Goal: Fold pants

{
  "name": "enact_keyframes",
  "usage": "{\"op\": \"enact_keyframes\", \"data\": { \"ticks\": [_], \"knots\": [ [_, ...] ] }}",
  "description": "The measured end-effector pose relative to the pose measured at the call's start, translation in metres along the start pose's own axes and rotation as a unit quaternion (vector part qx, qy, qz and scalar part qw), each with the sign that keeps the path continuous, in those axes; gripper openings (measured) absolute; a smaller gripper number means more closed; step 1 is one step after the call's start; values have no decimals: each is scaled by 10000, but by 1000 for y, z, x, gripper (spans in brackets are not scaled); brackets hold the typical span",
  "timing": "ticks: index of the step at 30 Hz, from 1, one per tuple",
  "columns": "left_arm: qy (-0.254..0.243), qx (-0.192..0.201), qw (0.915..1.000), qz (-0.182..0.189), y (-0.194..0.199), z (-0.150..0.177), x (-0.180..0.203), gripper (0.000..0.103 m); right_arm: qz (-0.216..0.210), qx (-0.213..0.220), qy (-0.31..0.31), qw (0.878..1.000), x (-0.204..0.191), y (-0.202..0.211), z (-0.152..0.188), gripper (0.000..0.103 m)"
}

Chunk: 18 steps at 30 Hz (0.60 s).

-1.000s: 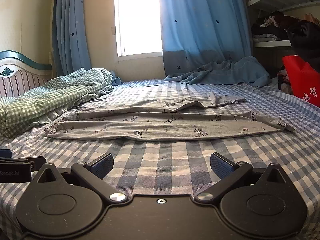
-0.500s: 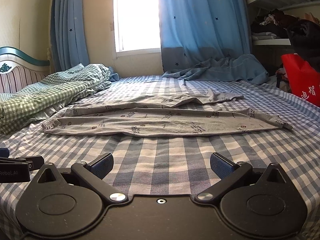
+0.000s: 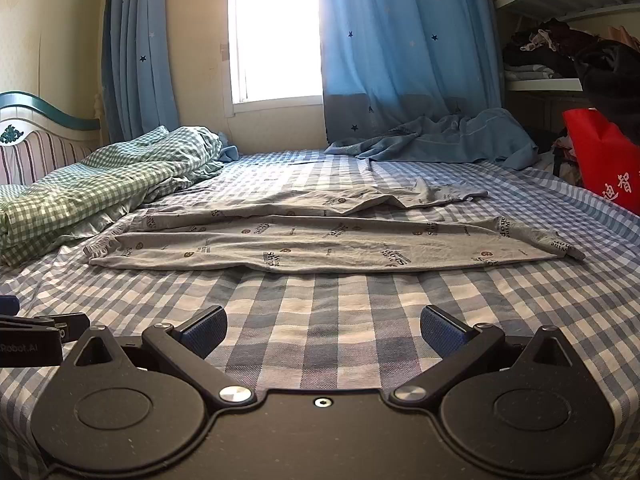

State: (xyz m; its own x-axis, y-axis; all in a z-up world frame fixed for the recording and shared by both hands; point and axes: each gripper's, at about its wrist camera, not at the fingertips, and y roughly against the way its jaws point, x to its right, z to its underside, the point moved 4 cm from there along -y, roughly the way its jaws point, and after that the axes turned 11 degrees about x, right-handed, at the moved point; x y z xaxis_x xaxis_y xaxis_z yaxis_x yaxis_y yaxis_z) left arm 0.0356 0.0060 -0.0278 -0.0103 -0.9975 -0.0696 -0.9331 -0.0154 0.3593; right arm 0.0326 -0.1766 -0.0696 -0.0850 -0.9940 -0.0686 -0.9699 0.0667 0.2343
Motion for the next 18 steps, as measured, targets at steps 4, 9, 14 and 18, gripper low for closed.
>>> {"op": "enact_keyframes", "data": {
  "ticks": [4, 9, 14, 18],
  "knots": [
    [-15, -29, 10000, -23, 0, 1, -1, 103, -4, -16, -4, 10000, 1, 0, 0, 103],
    [-26, -91, 9999, -58, -2, 3, 0, 103, -6, -39, 0, 10000, 2, 0, 0, 103],
    [-25, -130, 9999, -62, -4, 3, -1, 103, -9, -65, 12, 10000, 2, 0, 1, 103],
    [-25, -167, 9998, -64, -6, 4, 0, 103, -5, -121, 53, 9999, 0, -3, 2, 103]
  ]
}}
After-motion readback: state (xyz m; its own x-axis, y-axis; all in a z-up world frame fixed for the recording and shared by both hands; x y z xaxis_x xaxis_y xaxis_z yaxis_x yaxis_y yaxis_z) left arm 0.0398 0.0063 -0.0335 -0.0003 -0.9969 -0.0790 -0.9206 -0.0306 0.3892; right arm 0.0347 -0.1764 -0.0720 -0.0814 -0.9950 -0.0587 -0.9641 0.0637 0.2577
